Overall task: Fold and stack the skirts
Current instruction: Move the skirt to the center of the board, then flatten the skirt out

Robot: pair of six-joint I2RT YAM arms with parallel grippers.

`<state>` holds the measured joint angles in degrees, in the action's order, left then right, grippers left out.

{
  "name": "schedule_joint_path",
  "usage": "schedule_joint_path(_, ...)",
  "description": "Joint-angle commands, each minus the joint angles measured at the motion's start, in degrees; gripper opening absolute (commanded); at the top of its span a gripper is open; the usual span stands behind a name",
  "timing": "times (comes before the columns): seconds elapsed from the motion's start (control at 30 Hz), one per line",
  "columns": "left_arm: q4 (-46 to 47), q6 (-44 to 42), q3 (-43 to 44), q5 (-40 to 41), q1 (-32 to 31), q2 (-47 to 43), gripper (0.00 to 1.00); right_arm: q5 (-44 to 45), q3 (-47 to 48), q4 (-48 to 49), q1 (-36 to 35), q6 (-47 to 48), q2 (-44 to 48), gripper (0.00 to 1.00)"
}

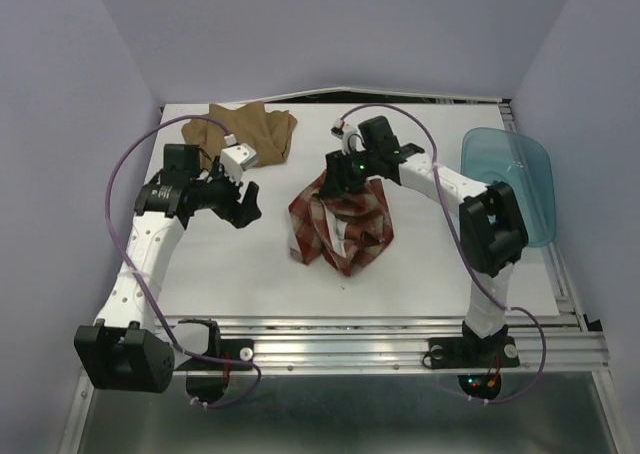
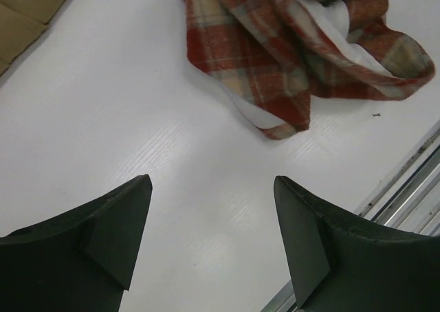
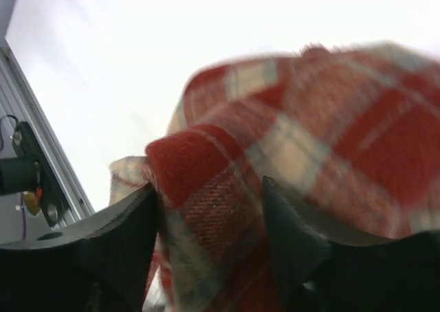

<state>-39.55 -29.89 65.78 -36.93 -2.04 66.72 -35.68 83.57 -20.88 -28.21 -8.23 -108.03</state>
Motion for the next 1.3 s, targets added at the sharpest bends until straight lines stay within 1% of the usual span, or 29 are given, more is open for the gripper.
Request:
schedule_joint_path(0.0, 4.5, 0.7, -3.3, 2.6, -8.6, -4.1, 0.83, -0.1, 12.8, 3.6, -2.2, -5.4, -4.2, 0.7)
schedule_joint_path(0.03, 5.2, 1.0, -4.7, 3.8, -10.7, -4.4, 0.83, -0.2, 13.5, 3.5, -2.2, -5.0, -4.0, 0.75)
schedule_joint_path(0.07, 6.2, 1.2, -5.3, 6.1, -14.6, -4.3, 0.83, 1.7, 13.8, 3.0, -2.2, -3.9, -3.2, 0.86)
schedule_joint_path(0.13, 7.2, 2.0, -6.4, 9.0, -17.7, -3.3, 0.84, 6.6, 12.6, 0.9, -1.3, -0.3, 1.3, 0.94)
schedule_joint_path(0.17, 8.9, 3.8, -7.0, 9.5, -19.6, -2.5, 0.84, 8.0, 12.0, -0.8, 0.7, 0.6, 2.8, 1.0)
schedule_joint_path(0.23, 11.9, 6.8, -7.8, 11.7, -20.9, -1.7, 0.85, 7.6, 10.8, -3.3, 3.5, 1.0, 5.5, 1.0)
schedule_joint_path(0.27, 13.6, 8.4, -8.3, 14.0, -21.2, -1.3, 0.85, 7.2, 8.4, -4.3, 5.0, 1.5, 8.4, 1.0)
schedule_joint_path(0.3, 16.8, 11.6, -8.8, 14.9, -21.2, -0.8, 0.85, 6.9, 6.6, -6.2, 7.4, 2.9, 10.1, 0.99)
schedule_joint_path(0.33, 17.9, 12.8, -8.8, 15.6, -21.2, 0.7, 0.85, 6.7, 1.8, -6.8, 8.2, 4.2, 13.9, 0.98)
schedule_joint_path(0.37, 18.5, 13.5, -8.8, 15.0, -21.2, 1.5, 0.85, 6.7, 1.8, -7.2, 8.2, 5.5, 14.0, 0.96)
schedule_joint_path(0.4, 19.5, 14.1, -9.2, 14.3, -21.4, 3.1, 0.83, 6.9, -4.1, -7.9, 8.7, 7.6, 18.3, 0.91)
schedule_joint_path(0.43, 20.0, 14.4, -9.6, 13.7, -21.6, 3.8, 0.82, 6.5, -7.2, -8.2, 8.7, 10.1, 20.6, 0.88)
schedule_joint_path(0.47, 21.2, 14.7, -10.1, 13.7, -21.7, 4.6, 0.8, 6.4, -10.2, -8.2, 8.7, 10.9, 22.6, 0.81)
schedule_joint_path(0.5, 21.8, 14.9, -11.3, 13.5, -21.7, 5.4, 0.79, 6.8, -15.9, -8.2, 8.7, 11.6, 25.7, 0.78)
schedule_joint_path(0.57, 22.7, 16.2, -12.0, 12.7, -21.7, 8.1, 0.77, 7.4, -20.2, -8.5, 8.7, 12.7, 27.3, 0.74)
schedule_joint_path(0.6, 22.7, 16.8, -12.1, 12.0, -21.7, 9.2, 0.73, 7.5, -23.3, -8.5, 8.7, 13.0, 27.7, 0.72)
schedule_joint_path(0.63, 22.8, 17.4, -12.4, 11.3, -21.7, 11.1, 0.71, 8.1, -24.6, -8.5, 8.7, 13.4, 27.8, 0.72)
schedule_joint_path(0.67, 22.9, 17.9, -12.7, 10.0, -21.7, 11.8, 0.71, 7.9, -25.6, -8.2, 8.7, 13.4, 27.6, 0.72)
schedule_joint_path(0.73, 24.3, 19.3, -13.2, 9.8, -21.7, 13.2, 0.7, 7.6, -28.5, -5.8, 8.7, 12.7, 27.0, 0.72)
schedule_joint_path(0.9, 25.0, 20.0, -12.8, 7.8, -21.7, 15.9, 0.59, 8.6, -32.7, 0.7, 8.7, 12.7, 24.9, 0.71)
schedule_joint_path(0.97, 25.4, 20.2, -12.4, 7.2, -21.7, 17.2, 0.58, 8.3, -34.0, 2.2, 8.7, 12.3, 23.8, 0.7)
schedule_joint_path(1.0, 25.7, 20.5, -12.4, 7.0, -21.6, 17.6, 0.56, 7.9, -34.5, 4.2, 8.7, 11.6, 23.7, 0.7)
schedule_joint_path(1.1, 27.1, 20.7, -12.6, 6.5, -21.6, 18.4, 0.56, 6.3, -36.5, 9.3, 8.7, 10.5, 22.6, 0.67)
schedule_joint_path(1.23, 27.9, 20.8, -12.4, 6.2, -21.6, 18.6, 0.55, 5.5, -35.9, 12.0, 8.7, 10.3, 20.2, 0.67)
schedule_joint_path(1.27, 28.0, 20.8, -12.3, 6.9, -21.6, 18.4, 0.53, 5.3, -35.8, 12.4, 8.7, 10.2, 20.1, 0.68)
